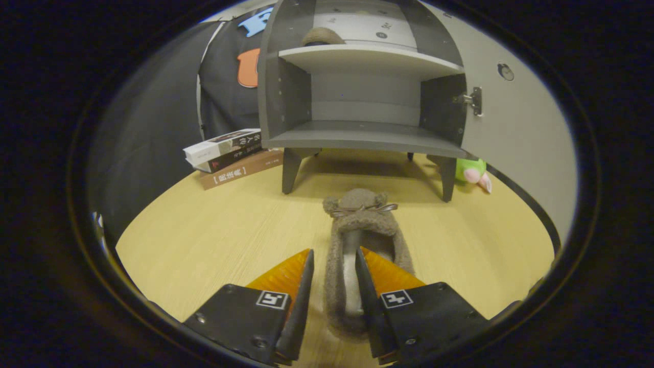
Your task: Open the shoe cabinet door, grab the shoes and put them into the shoe cabinet, then close the shoe cabinet door.
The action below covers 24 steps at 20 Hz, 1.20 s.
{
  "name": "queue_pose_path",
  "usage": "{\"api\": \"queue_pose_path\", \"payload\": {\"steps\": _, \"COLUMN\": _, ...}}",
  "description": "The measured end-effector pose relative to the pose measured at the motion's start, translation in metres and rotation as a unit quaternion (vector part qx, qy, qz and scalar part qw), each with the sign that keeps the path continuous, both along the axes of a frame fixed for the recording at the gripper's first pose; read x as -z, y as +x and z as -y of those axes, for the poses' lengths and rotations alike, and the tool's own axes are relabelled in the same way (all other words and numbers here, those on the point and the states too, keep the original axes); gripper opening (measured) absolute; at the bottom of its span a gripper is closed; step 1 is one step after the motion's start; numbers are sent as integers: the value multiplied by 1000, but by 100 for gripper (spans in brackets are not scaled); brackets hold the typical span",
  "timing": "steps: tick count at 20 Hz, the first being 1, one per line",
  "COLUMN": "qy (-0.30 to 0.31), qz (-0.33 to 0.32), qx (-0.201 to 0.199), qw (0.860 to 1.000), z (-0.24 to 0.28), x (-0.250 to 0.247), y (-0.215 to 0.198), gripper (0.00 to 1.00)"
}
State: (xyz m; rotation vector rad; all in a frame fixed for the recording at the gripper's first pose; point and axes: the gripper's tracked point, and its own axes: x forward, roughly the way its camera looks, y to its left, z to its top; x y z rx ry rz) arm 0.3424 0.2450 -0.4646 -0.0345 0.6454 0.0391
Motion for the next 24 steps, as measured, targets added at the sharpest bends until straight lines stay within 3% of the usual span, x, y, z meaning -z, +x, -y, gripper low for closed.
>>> {"api": "queue_pose_path", "payload": {"steps": 2, "qy": 28, "qz": 4, "qx": -4, "qw": 1000, "z": -1, "x": -3, "y": 0, "gripper": 22}}
{"api": "queue_pose_path", "payload": {"steps": 4, "qy": 29, "qz": 25, "qx": -10, "qw": 999, "z": -1, "x": -6, "y": -2, "gripper": 13}}
{"api": "queue_pose_path", "payload": {"steps": 8, "qy": 16, "qz": 55, "qx": -4, "qw": 998, "z": 2, "x": -21, "y": -11, "gripper": 12}}
{"api": "queue_pose_path", "payload": {"steps": 14, "qy": 14, "qz": 104, "qx": -10, "qw": 994, "z": 10, "x": -93, "y": -31, "gripper": 12}}
{"api": "queue_pose_path", "payload": {"steps": 24, "qy": -20, "qz": 231, "qx": -10, "qw": 973, "z": 29, "x": -306, "y": -33, "gripper": 12}}
